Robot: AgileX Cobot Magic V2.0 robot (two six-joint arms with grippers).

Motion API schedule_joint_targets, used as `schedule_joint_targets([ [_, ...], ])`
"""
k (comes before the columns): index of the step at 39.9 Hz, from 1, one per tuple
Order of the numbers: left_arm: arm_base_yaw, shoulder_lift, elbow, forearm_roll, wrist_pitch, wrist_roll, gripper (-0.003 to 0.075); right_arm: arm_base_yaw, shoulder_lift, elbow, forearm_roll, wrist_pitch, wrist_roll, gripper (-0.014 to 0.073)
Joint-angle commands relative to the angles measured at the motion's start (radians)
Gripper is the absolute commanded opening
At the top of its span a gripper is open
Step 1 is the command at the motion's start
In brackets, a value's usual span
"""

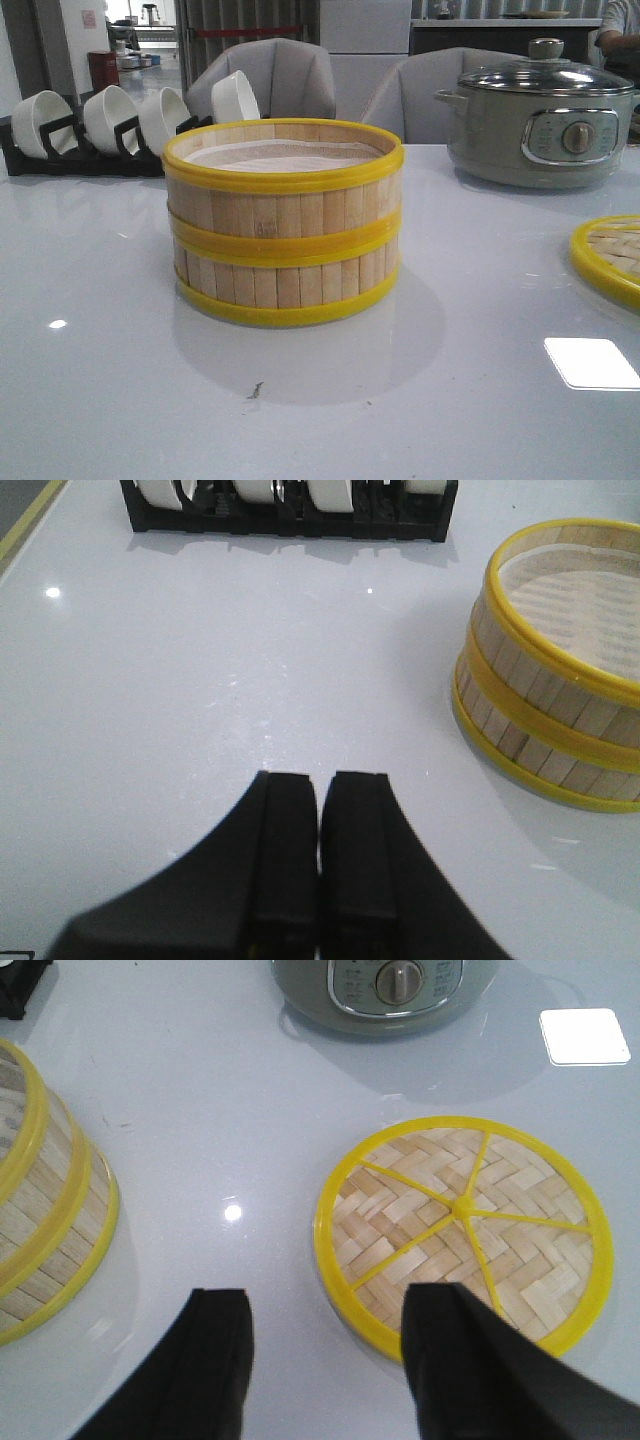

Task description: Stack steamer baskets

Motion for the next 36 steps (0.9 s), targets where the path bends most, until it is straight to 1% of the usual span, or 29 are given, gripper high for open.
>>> schedule_joint_targets([
  [1, -0.008, -0.009, 0.002, -0.003, -0.103, -0.01, 0.0085, -0.002, -0.007, -0.035, -0.003, -0.066, -0.003, 0.0445],
  [8, -0.008, -0.015, 0.04, -0.003, -0.126, -0.01, 0.0085, -0.002, -0.007, -0.035, -0.003, -0.066, -0.003, 0.0445],
  [18, -0.008, -0.015, 0.04, 0.027, -0.122, -0.01, 0.0085, -0.002, -0.007, -0.035, -0.003, -0.065, -0.003, 0.0445],
  [36, -0.008, -0.015, 0.04, 0.026, -0.123, -0.01, 0.0085, -0.002, -0.007, -0.035, -0.003, -0.053, -0.003, 0.0443],
])
